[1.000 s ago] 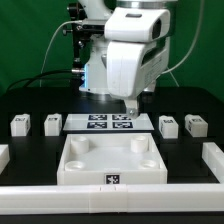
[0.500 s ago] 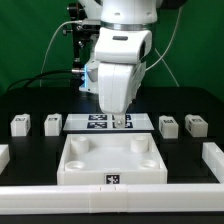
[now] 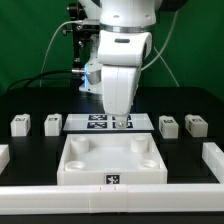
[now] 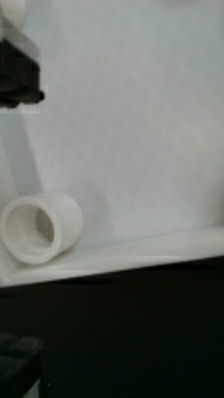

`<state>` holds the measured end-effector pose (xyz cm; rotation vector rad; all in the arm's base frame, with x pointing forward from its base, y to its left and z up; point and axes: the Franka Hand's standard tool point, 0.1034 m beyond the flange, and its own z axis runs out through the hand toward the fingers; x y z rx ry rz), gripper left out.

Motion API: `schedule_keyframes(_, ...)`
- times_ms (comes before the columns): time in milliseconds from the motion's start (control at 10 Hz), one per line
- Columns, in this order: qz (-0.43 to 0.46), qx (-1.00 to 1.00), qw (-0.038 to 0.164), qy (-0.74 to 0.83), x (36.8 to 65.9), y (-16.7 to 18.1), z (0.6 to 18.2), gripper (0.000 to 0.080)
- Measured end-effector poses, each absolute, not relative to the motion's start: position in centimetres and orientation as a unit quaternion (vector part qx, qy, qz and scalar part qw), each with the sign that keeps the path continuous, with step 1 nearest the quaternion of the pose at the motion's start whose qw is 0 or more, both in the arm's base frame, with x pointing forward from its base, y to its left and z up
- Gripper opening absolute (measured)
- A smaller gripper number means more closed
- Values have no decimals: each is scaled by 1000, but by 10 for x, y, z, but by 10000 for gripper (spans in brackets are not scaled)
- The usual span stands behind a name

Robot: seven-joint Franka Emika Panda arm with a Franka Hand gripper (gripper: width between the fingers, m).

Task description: Assemble one leg

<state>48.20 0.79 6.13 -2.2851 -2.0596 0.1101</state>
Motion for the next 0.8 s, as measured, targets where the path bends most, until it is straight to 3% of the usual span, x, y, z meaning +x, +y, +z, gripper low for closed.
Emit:
schedule_keyframes(500,46,-710,53,-701,463,1,28,650)
schedule_keyframes(800,46,-712,55,-699,462,-2,20,650)
